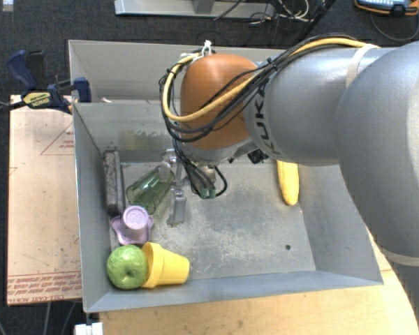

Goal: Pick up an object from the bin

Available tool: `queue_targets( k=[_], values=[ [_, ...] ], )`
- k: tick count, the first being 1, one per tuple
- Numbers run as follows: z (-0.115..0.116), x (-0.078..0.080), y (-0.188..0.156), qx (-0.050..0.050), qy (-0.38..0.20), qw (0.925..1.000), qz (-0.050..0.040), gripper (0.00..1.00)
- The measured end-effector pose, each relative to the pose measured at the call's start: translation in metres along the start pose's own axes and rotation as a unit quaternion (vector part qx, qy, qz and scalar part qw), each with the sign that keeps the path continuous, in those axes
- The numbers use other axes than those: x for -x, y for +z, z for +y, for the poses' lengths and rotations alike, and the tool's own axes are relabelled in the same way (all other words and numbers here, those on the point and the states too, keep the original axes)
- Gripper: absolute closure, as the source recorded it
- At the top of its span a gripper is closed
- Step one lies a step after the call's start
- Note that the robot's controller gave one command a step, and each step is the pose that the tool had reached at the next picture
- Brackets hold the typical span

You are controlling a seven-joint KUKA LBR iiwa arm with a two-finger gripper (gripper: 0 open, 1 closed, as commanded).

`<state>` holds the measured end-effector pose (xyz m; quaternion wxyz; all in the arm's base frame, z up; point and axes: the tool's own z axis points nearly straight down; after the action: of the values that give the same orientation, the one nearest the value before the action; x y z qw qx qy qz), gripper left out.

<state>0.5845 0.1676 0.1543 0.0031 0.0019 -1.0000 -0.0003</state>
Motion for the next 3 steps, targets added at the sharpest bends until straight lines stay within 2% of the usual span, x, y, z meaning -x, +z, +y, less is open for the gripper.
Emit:
queue_targets(
  k=[1,2,3],
  values=[
    [-0.001,0.002,-0.005,0.001,0.002,1.0,-0.0035,0.0],
    [0.014,0.021,0.029,0.001,-0.073,0.9973,-0.0081,0.0],
    [0.027,0.04,0.049,0.0,-0.243,0.9701,-0.0027,0.0]
  ],
)
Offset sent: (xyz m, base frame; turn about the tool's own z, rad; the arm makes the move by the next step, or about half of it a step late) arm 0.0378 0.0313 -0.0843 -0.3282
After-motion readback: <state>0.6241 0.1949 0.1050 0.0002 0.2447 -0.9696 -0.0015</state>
